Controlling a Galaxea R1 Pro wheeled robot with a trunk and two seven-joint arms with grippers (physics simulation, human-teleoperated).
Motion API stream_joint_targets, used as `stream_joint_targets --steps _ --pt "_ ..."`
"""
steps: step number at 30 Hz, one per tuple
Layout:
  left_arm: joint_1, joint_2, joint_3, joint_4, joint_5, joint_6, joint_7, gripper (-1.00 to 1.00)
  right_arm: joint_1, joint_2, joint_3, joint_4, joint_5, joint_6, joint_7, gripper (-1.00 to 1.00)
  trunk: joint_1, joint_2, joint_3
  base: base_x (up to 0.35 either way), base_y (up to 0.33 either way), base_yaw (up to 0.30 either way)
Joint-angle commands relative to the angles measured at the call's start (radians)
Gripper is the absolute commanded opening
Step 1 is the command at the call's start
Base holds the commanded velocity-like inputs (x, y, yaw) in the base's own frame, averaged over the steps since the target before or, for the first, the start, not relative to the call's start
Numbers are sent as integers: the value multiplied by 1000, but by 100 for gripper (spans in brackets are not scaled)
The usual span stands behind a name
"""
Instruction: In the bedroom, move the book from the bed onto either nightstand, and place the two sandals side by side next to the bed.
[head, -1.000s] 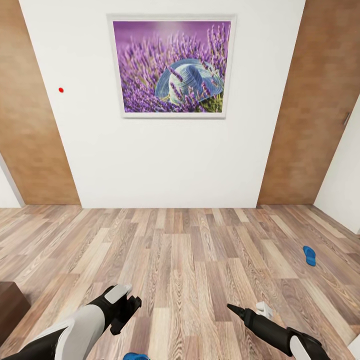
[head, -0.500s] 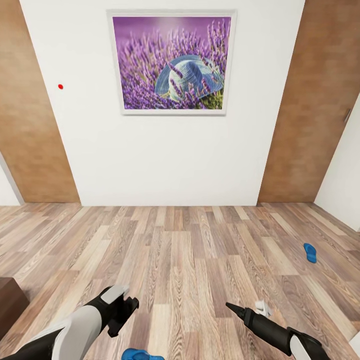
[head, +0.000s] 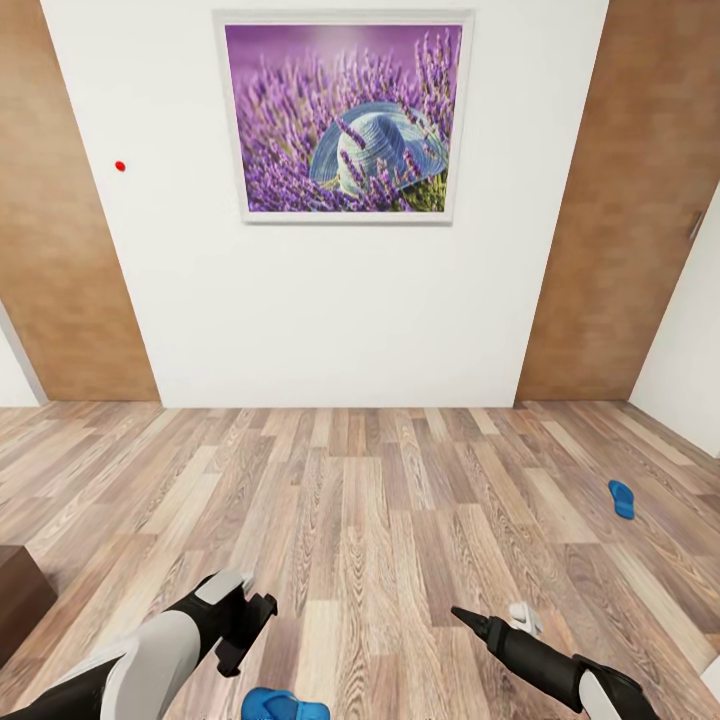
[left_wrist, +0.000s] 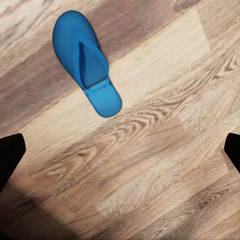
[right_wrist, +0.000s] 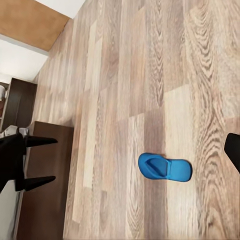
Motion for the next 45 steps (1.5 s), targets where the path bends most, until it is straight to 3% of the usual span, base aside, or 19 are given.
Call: stream_joint_targets --steps 1,35,45 --pt "0 0 2 -4 4 5 8 100 -1 0 -1 0 -6 8 1 100 4 -8 -4 0 0 0" --pt "-1 11 7 -42 11 -3 18 100 -1 0 4 2 -5 10 -3 100 134 -246 -111 0 0 0" --pt "-1 12 16 -44 12 -4 19 100 -1 -1 1 2 -12 15 6 100 139 -248 -149 0 0 0"
